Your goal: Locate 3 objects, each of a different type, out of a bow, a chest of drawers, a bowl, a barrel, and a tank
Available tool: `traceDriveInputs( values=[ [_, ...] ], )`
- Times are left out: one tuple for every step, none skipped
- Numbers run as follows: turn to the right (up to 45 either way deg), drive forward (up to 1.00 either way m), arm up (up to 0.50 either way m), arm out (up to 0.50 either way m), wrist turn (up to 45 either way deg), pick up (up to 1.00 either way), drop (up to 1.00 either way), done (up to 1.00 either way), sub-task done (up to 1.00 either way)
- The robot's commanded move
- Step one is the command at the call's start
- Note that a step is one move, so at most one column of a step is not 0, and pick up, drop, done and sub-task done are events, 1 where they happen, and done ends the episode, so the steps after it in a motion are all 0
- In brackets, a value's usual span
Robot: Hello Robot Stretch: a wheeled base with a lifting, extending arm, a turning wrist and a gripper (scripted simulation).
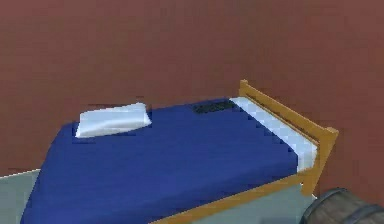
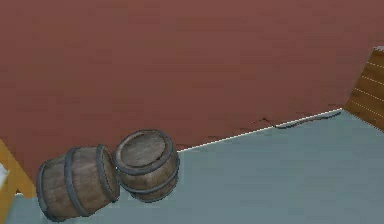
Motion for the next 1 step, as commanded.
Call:
traceDriveInputs(
  values=[
    [6.0, 0.00, 0.00, 0.00, 0.0, 0.00, 0.00, 0.00, 0.00]
  ],
)
